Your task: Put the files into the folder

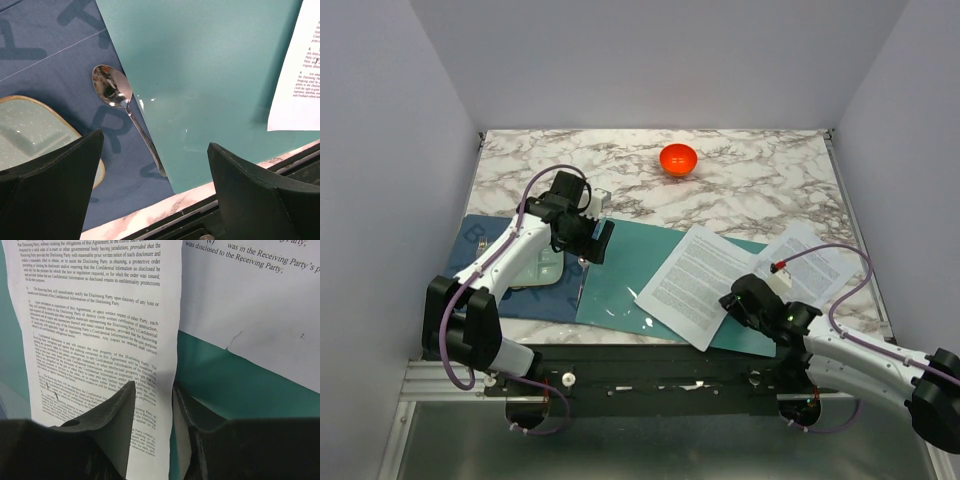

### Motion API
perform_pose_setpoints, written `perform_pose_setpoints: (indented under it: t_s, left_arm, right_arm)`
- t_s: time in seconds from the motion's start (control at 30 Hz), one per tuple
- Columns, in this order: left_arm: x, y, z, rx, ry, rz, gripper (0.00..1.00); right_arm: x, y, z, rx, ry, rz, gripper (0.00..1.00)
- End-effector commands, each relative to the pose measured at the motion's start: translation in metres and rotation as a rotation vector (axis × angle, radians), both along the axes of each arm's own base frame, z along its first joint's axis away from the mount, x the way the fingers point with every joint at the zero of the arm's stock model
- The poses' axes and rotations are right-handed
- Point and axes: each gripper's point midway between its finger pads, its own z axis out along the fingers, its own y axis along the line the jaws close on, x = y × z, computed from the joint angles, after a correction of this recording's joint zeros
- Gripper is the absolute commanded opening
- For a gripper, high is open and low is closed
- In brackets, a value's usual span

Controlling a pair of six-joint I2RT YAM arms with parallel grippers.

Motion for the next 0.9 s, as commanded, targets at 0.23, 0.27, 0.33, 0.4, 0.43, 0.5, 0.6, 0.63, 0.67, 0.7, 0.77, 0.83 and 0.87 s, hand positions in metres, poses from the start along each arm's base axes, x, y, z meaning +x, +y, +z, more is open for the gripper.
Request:
perform_pose_setpoints:
  t_s: [0.23, 0.27, 0.33, 0.4, 0.43, 0.5, 0.6, 0.63, 0.67, 0.7, 0.77, 0.83, 0.87]
  left_arm:
    - [0.000, 0.008, 0.000, 0.047, -0.028, -0.015, 0.99]
    - [0.000, 0.008, 0.000, 0.048, -0.029, -0.011, 0.99]
    - [-0.001, 0.008, 0.003, 0.045, -0.035, -0.010, 0.99]
    - [-0.001, 0.009, 0.004, 0.048, -0.036, -0.010, 0.99]
    - [-0.002, 0.010, 0.005, 0.050, -0.039, -0.012, 0.99]
    - [-0.002, 0.013, 0.005, 0.064, -0.047, -0.013, 0.99]
    - [-0.003, 0.016, 0.005, 0.075, -0.054, -0.010, 0.99]
    - [-0.004, 0.016, 0.006, 0.075, -0.056, -0.008, 0.99]
    - [-0.005, 0.017, 0.006, 0.076, -0.056, -0.007, 0.99]
    - [-0.005, 0.017, 0.006, 0.076, -0.056, -0.007, 0.99]
    - [-0.007, 0.019, 0.006, 0.080, -0.057, -0.004, 0.99]
    - [-0.008, 0.021, 0.006, 0.087, -0.060, -0.002, 0.99]
    - [-0.009, 0.022, 0.004, 0.091, -0.057, -0.002, 0.99]
  right_arm:
    - [0.012, -0.009, 0.003, 0.032, -0.117, -0.056, 0.15]
    - [0.012, -0.009, 0.003, 0.034, -0.120, -0.050, 0.09]
    - [0.014, -0.005, 0.008, 0.048, -0.140, -0.035, 0.02]
    - [0.017, 0.001, 0.017, 0.040, -0.171, 0.016, 0.01]
    - [0.025, 0.009, 0.034, 0.055, -0.214, 0.038, 0.01]
    - [0.032, 0.016, 0.056, 0.019, -0.285, 0.122, 0.01]
    - [0.047, 0.040, 0.113, -0.027, -0.443, 0.292, 0.01]
    - [0.051, 0.049, 0.130, -0.033, -0.492, 0.344, 0.01]
    - [0.053, 0.062, 0.159, -0.061, -0.562, 0.450, 0.01]
    - [0.055, 0.071, 0.163, -0.090, -0.569, 0.513, 0.01]
    - [0.055, 0.086, 0.188, -0.134, -0.627, 0.641, 0.01]
    - [0.057, 0.096, 0.189, -0.164, -0.622, 0.713, 0.01]
    - [0.056, 0.100, 0.191, -0.186, -0.638, 0.765, 0.01]
